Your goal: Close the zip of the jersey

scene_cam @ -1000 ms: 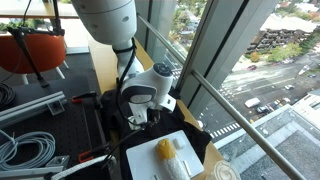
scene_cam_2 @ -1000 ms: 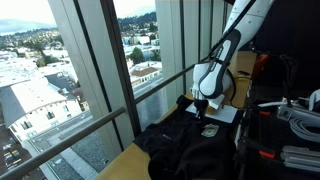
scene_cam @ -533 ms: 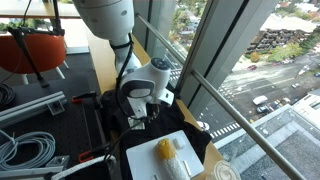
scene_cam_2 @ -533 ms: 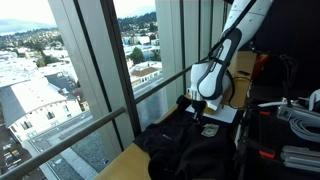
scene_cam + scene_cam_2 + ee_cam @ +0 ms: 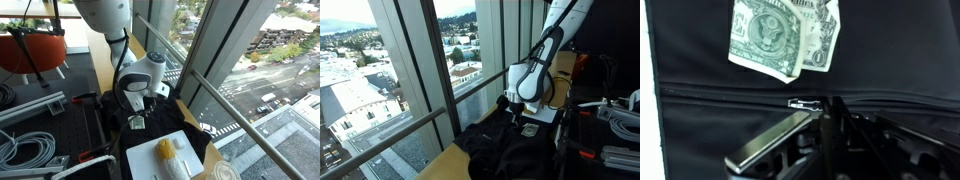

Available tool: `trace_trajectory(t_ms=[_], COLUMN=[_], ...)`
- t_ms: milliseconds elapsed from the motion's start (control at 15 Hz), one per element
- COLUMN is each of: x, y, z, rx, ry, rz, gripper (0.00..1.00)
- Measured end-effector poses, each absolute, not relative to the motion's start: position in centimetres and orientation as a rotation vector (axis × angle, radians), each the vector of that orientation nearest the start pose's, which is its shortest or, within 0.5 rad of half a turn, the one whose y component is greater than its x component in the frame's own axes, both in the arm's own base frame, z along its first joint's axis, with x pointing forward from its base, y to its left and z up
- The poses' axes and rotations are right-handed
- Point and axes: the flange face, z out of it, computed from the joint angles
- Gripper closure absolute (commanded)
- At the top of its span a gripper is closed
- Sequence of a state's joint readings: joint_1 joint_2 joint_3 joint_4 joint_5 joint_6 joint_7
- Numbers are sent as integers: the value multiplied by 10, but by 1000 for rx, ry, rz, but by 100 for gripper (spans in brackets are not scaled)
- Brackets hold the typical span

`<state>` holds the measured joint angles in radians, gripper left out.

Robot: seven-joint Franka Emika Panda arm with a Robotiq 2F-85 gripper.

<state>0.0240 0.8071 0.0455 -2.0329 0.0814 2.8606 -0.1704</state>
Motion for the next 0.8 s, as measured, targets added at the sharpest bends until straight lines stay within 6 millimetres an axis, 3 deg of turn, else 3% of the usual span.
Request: trace_trajectory(t_ms=[800], x=[561], y=[56], z=[44], rx=[-3067], ry=[-297], rz=[-23], gripper=[98])
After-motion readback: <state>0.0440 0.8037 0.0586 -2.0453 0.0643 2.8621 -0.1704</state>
